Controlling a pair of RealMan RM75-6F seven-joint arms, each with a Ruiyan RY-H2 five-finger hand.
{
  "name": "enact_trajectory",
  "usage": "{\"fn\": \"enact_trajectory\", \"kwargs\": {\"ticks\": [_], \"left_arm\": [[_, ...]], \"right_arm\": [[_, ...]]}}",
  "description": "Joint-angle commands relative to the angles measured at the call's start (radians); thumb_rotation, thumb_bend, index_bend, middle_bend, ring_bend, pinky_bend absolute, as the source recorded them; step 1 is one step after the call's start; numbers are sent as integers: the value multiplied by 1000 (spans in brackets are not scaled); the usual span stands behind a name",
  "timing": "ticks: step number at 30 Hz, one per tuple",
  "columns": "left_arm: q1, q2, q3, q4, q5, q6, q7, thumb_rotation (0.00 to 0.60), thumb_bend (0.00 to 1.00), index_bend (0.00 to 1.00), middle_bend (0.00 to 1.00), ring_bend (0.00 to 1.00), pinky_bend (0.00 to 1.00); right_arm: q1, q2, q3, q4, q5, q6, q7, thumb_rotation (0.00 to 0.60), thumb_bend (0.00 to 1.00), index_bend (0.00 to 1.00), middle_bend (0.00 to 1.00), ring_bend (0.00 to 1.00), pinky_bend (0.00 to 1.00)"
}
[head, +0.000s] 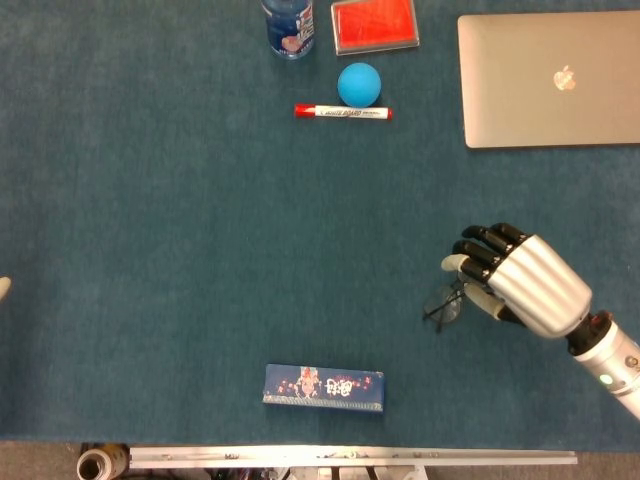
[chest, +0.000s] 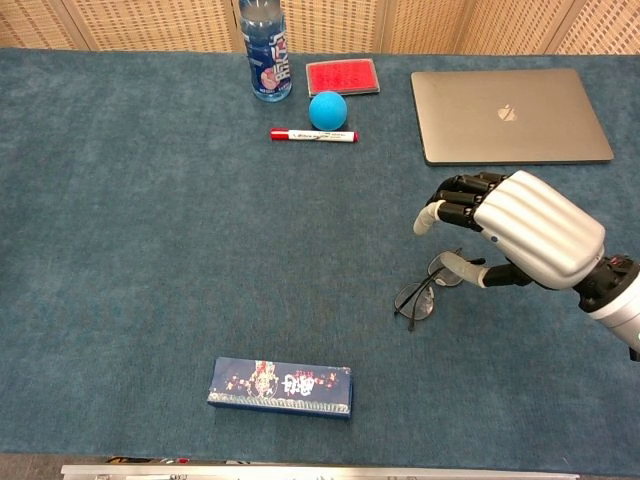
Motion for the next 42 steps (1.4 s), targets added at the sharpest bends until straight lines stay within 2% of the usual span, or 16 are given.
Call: {"fn": "enact_trajectory", "kwargs": {"ticks": [1,14,42], "left_arm": [[0,0,0,0,0,0,0,600,0,471,425,312,467],[-1,0,0,-1,-2,-2,1,600,0,472,425,312,467],[2,6,2,-2,4,4,-13,600,0,472,425,312,467]], "right_arm": [[-5,-1,0,12,9,-3,4,600,325,404,447,298,437],[-15,-21,5,74,50,-36,6,600,327,404,447,298,437],[3,-129,27,229,117,-111,21,600,327,404,447,298,437]]}}
